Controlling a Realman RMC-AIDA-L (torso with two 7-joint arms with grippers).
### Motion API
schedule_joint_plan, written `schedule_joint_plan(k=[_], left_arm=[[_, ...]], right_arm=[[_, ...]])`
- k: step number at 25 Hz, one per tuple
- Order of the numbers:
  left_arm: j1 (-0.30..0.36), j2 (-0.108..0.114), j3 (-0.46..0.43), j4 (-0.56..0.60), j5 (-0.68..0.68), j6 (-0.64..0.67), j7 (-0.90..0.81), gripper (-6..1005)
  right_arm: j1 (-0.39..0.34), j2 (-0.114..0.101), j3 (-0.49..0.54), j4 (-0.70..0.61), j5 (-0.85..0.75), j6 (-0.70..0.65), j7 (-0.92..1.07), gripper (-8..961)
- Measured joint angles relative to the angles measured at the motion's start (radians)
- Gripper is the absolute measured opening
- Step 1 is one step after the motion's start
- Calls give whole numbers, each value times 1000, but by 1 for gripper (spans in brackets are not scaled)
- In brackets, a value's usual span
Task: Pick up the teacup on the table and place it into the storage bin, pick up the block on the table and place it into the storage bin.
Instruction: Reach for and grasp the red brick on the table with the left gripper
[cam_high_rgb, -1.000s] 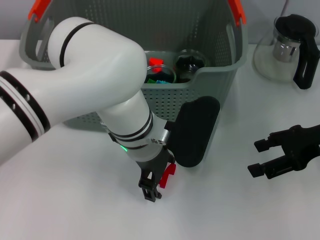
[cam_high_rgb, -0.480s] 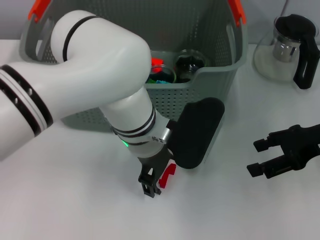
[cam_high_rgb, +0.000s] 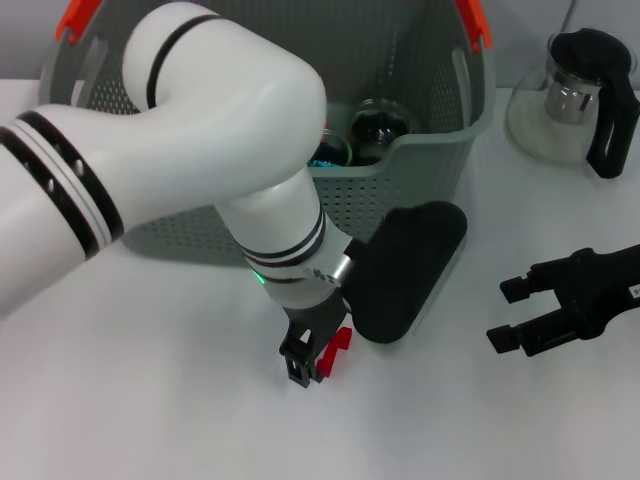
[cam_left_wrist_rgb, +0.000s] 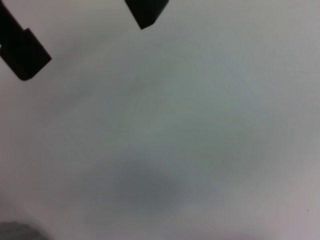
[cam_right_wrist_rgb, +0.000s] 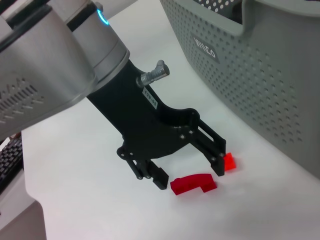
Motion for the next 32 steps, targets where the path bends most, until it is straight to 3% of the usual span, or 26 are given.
schedule_joint_plan(k=[29, 32], left_arm=[[-32, -4, 32, -66, -8, -12, -3, 897], [-32, -4, 33, -66, -8, -12, -3, 795]], right_arm=[[1, 5, 3, 0, 0, 3, -2, 922], [1, 5, 4, 0, 0, 4, -2, 922]])
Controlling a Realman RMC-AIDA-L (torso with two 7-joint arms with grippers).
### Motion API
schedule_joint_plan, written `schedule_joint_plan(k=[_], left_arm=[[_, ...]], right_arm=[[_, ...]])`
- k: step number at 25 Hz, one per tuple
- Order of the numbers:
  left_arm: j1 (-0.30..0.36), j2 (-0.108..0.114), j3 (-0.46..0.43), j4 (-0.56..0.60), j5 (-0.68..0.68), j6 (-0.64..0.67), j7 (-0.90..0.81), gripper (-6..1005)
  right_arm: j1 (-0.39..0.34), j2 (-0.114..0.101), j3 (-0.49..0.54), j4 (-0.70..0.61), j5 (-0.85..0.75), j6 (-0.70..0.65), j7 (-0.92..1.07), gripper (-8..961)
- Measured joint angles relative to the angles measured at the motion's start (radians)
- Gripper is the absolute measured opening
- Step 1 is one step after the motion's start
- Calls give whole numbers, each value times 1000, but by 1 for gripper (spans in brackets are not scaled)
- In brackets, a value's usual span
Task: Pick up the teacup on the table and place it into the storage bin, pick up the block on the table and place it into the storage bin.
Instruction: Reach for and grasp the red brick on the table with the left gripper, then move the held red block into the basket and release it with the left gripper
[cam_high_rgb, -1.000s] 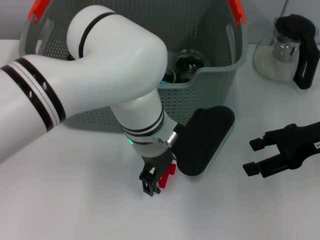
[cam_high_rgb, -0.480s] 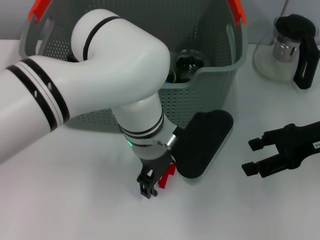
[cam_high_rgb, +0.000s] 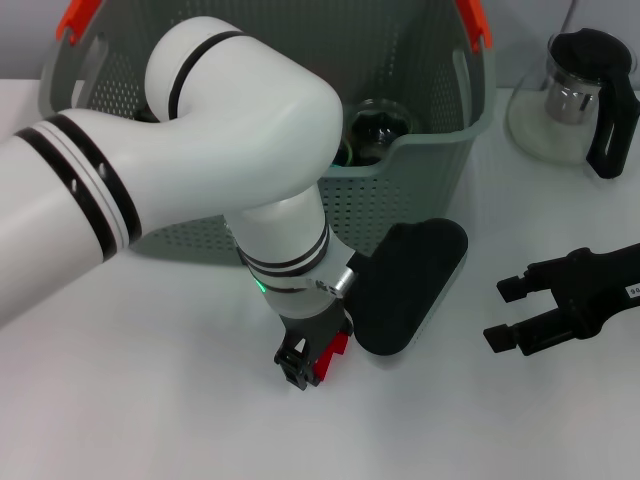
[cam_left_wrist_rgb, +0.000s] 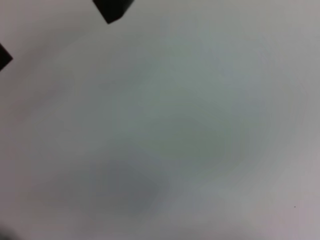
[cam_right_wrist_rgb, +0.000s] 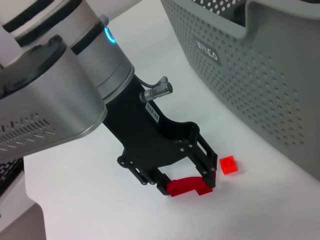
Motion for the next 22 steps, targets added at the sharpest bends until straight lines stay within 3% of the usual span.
schedule_joint_plan(k=[5, 13, 17, 22], left_arm=[[0, 0, 0, 0, 0, 9, -5, 667], [1, 2, -19, 41, 2, 92, -52, 667], [19, 3, -106, 110, 4, 191, -75, 667], [83, 1, -317, 242, -48, 338, -106, 666]], right_arm=[[-1, 0, 1, 0, -1, 1, 2, 922], [-2, 0, 2, -1, -2, 1, 2, 922], [-5, 0, 4, -1, -1, 1, -3, 922], [-5, -1, 4, 0, 0, 1, -6, 922]])
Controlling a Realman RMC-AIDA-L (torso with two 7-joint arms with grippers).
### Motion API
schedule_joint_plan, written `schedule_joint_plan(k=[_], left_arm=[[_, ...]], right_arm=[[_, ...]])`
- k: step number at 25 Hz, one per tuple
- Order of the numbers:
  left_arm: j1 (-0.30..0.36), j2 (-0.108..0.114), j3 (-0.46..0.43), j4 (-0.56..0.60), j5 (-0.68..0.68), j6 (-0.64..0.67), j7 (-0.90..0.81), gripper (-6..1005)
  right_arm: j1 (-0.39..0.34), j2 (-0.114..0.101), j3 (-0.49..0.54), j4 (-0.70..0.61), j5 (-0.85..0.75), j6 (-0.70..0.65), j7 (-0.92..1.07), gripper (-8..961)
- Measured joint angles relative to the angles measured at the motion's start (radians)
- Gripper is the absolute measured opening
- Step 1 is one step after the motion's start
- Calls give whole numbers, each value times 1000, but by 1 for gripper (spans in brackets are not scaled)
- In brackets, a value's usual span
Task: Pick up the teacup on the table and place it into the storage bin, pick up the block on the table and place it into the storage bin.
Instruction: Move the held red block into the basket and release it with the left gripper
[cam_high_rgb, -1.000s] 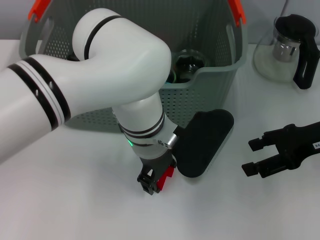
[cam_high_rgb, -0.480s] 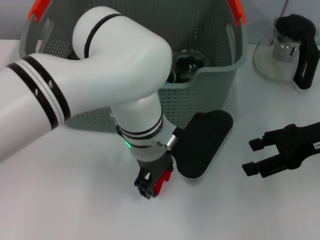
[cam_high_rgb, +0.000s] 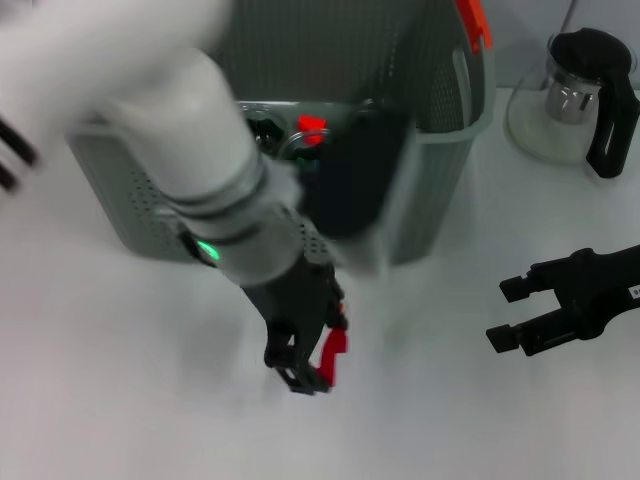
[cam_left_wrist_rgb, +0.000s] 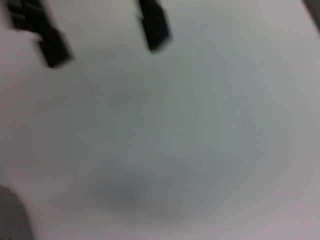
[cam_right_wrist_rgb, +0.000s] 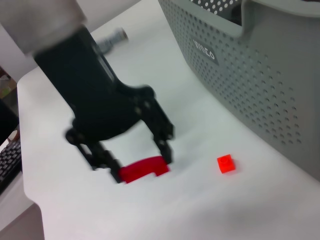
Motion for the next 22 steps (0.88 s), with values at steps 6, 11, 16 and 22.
schedule_joint_plan(k=[6, 11, 16, 22], left_arm=[[20, 12, -561, 35, -279, 217, -31, 666], [-5, 77, -880, -28, -423, 178, -151, 666], [-35, 176, -907, -187, -463, -91, -246, 667], [-86, 203, -878, -315, -436, -261, -262, 683]], right_arm=[[-1, 1, -5, 1, 0, -2, -3, 924], [-2, 3, -7, 1, 0, -4, -4, 923], [4, 9, -7, 1, 0, -5, -6, 923], [12, 14, -8, -1, -3, -5, -7, 923]])
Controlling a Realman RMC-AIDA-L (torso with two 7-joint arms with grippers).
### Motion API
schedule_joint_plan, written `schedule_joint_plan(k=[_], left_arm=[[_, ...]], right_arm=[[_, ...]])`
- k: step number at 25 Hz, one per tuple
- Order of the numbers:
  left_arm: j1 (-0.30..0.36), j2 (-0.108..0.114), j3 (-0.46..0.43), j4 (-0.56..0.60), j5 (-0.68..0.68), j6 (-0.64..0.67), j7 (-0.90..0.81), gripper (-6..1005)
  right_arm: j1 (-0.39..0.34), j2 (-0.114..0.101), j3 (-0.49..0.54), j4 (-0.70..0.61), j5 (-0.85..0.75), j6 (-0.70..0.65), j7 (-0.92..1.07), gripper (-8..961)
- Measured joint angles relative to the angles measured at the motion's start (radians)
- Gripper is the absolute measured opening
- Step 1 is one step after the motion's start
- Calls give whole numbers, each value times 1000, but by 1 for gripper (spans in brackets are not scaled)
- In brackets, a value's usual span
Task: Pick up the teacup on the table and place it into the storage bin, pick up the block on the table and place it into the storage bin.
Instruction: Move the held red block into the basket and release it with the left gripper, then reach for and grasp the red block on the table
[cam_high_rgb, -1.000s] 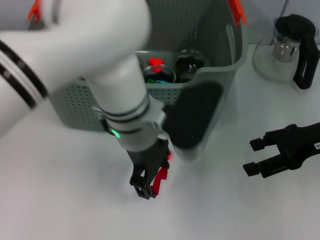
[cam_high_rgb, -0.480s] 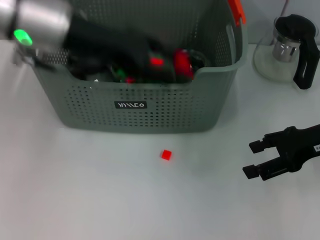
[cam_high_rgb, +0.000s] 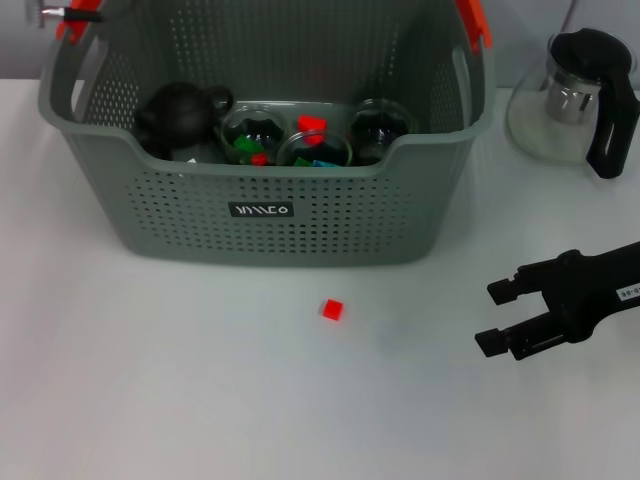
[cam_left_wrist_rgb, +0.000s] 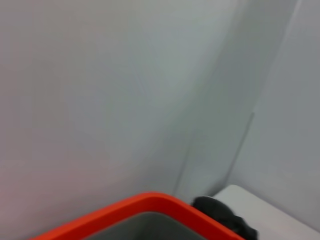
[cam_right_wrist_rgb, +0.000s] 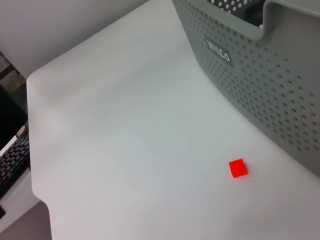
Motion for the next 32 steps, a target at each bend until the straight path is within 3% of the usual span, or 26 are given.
schedule_joint_plan(k=[4, 13, 17, 20, 22, 25, 29, 32], left_arm=[[4, -16, 48, 6, 4, -66, -5, 694], [11, -22, 110, 45, 38, -96, -14, 718], [60, -29, 101, 132, 0, -18, 15, 885], [127, -60, 106, 261, -80, 177, 113, 942], [178, -99, 117, 371, -108, 297, 169, 957], [288, -181, 189, 584, -106, 427, 268, 965], [417, -193, 384, 727, -71, 418, 323, 964], [443, -198, 466, 751, 11, 423, 369, 963]], right_arm=[[1, 0, 0, -1, 1, -1, 1, 922], [1, 0, 0, -6, 4, -3, 0, 922], [1, -1, 0, -6, 4, -3, 0, 922], [1, -3, 0, -5, 4, -4, 0, 921], [1, -3, 2, -3, 4, -2, 0, 921], [1, -4, 6, -1, 4, 1, 4, 921], [0, -4, 8, 0, 4, 3, 10, 921], [0, -2, 8, 0, 3, 3, 12, 921]])
